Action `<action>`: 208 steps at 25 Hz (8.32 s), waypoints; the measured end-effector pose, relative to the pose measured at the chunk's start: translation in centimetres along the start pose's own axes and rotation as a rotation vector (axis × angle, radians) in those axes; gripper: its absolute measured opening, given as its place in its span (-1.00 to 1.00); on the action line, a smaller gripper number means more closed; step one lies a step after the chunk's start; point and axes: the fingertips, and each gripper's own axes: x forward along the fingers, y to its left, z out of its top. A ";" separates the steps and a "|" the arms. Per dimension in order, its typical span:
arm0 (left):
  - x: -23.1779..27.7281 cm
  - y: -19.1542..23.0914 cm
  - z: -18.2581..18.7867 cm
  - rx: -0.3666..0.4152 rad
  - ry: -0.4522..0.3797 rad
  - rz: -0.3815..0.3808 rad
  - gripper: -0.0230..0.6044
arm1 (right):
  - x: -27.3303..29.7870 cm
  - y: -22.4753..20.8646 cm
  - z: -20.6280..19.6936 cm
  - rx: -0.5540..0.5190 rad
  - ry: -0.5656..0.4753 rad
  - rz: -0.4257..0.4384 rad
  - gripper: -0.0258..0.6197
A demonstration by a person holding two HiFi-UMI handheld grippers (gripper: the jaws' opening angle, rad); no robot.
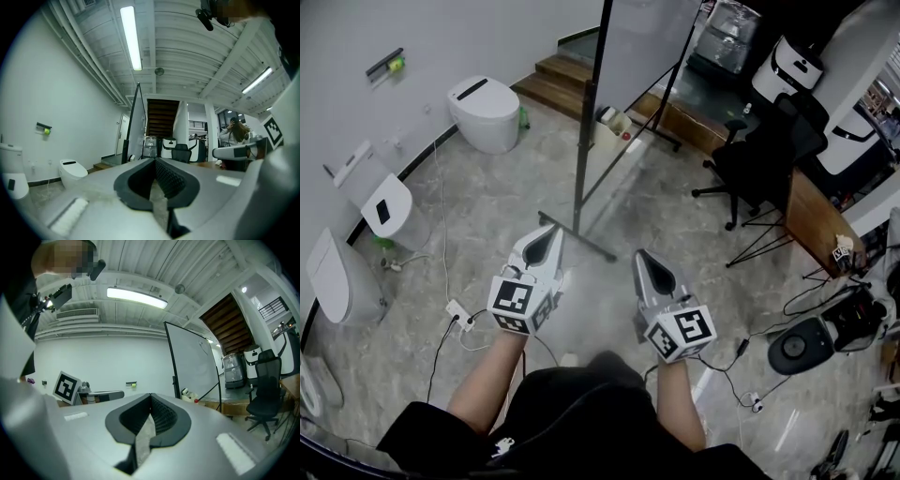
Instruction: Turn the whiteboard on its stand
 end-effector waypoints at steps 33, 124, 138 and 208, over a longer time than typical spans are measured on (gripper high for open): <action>20.4 2.3 -0.1 0.002 0.015 0.101 -0.91 | 13.5 -17.9 3.6 0.011 0.018 0.176 -0.89; 46.2 21.3 0.2 0.095 0.102 0.096 -0.32 | 24.3 -25.1 3.7 0.002 0.013 -0.054 -0.89; 45.3 21.5 0.1 0.070 0.121 0.093 -0.33 | 22.8 -23.9 3.9 0.004 0.000 -0.087 -0.89; 30.7 20.3 1.7 0.098 0.095 0.202 -0.06 | 20.1 -21.1 5.1 0.007 -0.023 0.052 -0.89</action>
